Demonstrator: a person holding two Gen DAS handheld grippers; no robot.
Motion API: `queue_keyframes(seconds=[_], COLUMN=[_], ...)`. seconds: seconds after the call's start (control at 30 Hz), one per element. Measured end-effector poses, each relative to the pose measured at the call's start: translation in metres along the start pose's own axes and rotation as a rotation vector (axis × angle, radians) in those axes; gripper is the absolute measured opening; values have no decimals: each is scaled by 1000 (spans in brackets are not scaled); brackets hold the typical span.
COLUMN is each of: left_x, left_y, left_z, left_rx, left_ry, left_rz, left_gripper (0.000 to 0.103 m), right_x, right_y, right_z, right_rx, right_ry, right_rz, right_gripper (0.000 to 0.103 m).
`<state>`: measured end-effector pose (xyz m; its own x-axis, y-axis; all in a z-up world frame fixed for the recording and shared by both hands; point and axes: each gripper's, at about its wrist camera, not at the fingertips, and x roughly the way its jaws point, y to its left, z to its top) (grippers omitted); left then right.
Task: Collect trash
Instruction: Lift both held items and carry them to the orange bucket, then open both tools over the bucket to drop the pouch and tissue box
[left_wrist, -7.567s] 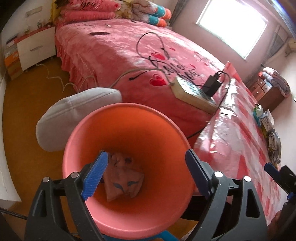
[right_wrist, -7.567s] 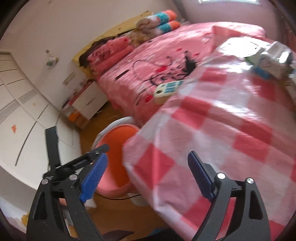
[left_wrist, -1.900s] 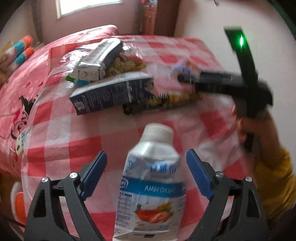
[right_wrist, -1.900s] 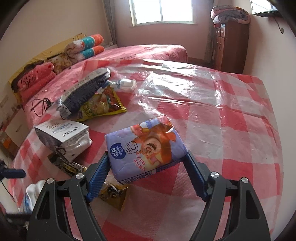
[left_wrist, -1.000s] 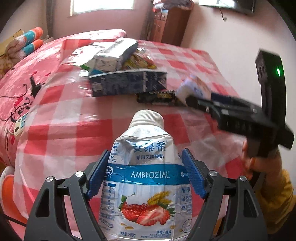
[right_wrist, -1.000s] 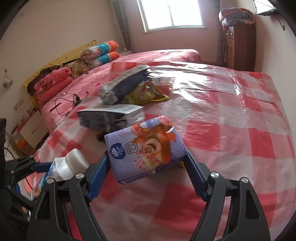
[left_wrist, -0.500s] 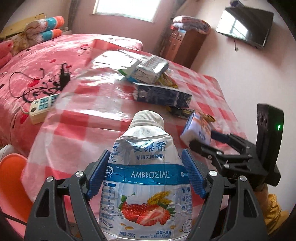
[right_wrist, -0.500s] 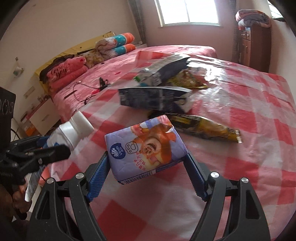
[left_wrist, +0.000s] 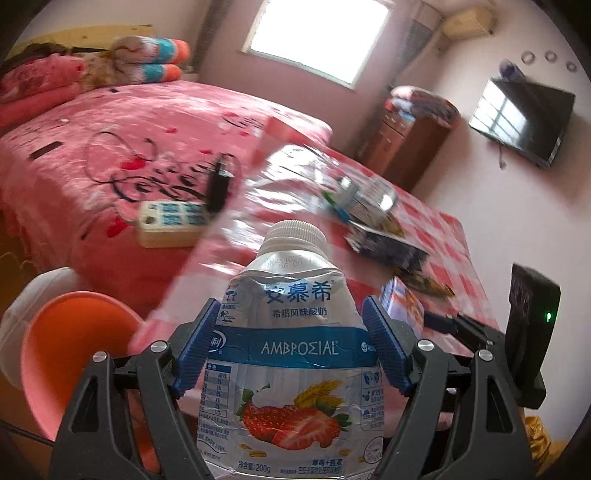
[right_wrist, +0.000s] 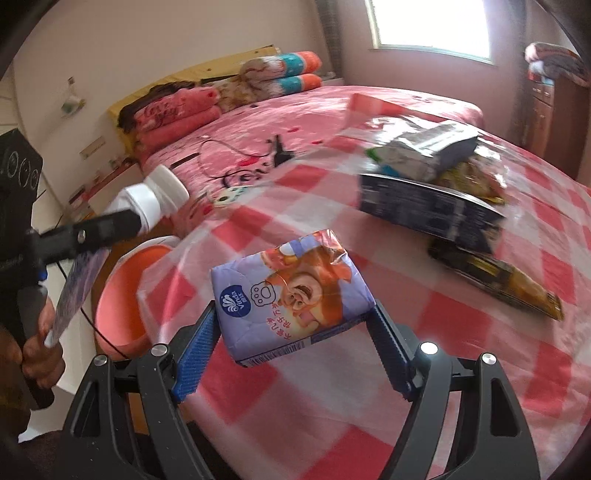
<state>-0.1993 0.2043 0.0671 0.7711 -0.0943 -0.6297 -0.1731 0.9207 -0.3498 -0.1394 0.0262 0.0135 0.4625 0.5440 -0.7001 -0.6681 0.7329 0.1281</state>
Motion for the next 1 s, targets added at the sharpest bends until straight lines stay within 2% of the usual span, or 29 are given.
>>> queue_keyframes(seconds=[0.17, 0.37, 0.8, 1.0], left_x=[-25, -43, -51, -52], left_y=[39, 81, 148, 166], left_z=[5, 0, -25, -33], left_rx=[-72, -151, -276, -317], left_ry=[-57, -87, -79, -78], left_rz=[67, 140, 232, 258], left_gripper=[78, 79, 79, 79], right_x=[10, 26, 72, 93], right_y=[27, 68, 154, 186], right_z=[8, 16, 27, 31], right_rx=[-56, -134, -325, -392], right_ry=[15, 44, 118, 140], right_rz=[44, 113, 215, 248], right_gripper=[78, 78, 78, 79])
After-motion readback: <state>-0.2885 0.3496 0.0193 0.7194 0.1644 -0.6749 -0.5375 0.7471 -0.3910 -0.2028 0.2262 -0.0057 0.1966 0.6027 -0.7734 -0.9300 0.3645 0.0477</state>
